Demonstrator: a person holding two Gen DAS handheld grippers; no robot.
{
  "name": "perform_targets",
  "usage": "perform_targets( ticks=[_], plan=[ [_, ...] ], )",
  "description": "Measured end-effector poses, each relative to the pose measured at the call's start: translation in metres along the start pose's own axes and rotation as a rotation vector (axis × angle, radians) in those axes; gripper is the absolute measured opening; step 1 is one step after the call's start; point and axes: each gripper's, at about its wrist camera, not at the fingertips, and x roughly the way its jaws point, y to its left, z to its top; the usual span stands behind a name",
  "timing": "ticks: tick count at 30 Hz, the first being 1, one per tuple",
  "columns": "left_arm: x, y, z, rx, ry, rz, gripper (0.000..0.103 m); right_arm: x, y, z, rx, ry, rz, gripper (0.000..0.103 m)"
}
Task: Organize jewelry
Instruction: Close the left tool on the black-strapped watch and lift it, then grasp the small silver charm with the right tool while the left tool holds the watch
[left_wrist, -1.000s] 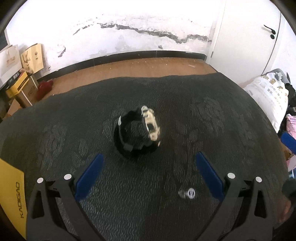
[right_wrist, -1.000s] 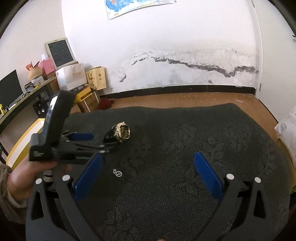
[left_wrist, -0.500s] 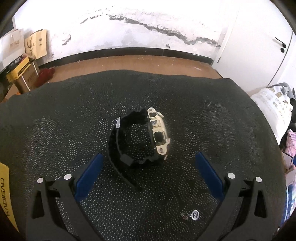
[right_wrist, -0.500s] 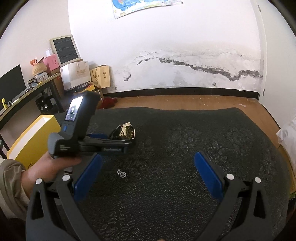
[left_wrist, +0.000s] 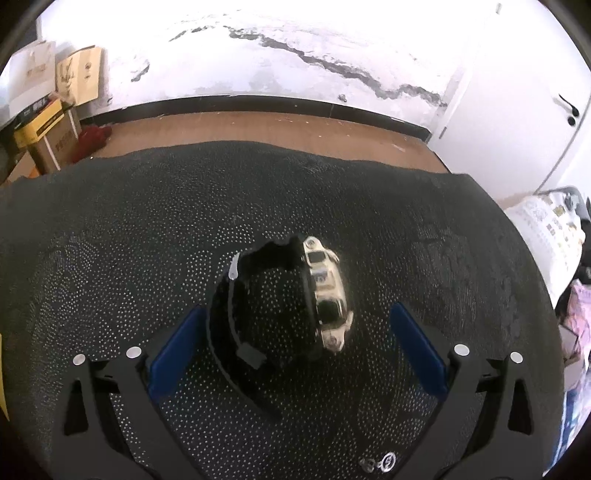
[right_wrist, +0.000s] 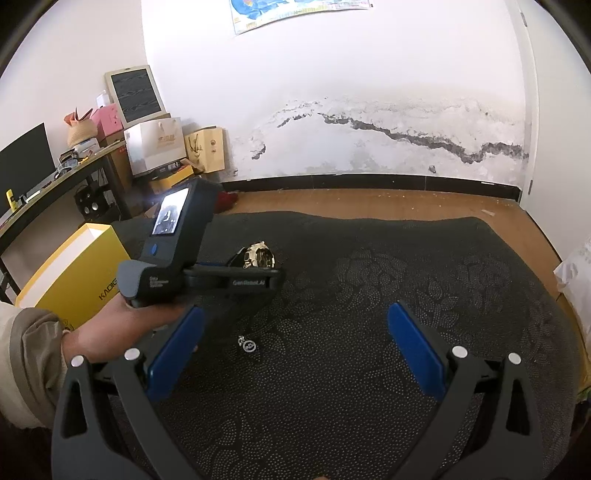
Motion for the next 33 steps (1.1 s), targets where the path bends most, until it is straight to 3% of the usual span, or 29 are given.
perform_targets(
  ticks=[5, 7, 8, 16, 24, 33],
  plan=[
    [0.002, -0.007, -0.001, 0.027, -0.011, 0.038, 0.095, 0.001, 0.000, 0.001, 0.002, -0.001, 0.003, 0.097],
    [-0.001, -0.008, -0.002, 0.064, -0.037, 0.078, 0.065, 0.002, 0.000, 0.000, 0.001, 0.001, 0.005, 0.097],
    [-0.002, -0.007, -0.002, 0.077, -0.047, 0.095, 0.058, 0.002, 0.001, 0.000, 0.000, 0.001, 0.005, 0.097],
    [-0.013, 0.006, -0.004, 0.046, -0.060, 0.035, 0.054, 0.008, -0.002, 0.000, 0.003, 0.018, 0.001, 0.097],
    [-0.036, 0.017, -0.006, 0.037, -0.088, 0.057, 0.054, 0.023, -0.002, -0.004, -0.006, 0.074, -0.012, 0.097],
    [-0.075, 0.021, 0.001, 0.068, -0.116, 0.076, 0.054, 0.059, -0.004, -0.022, 0.002, 0.237, 0.010, 0.097]
  ],
)
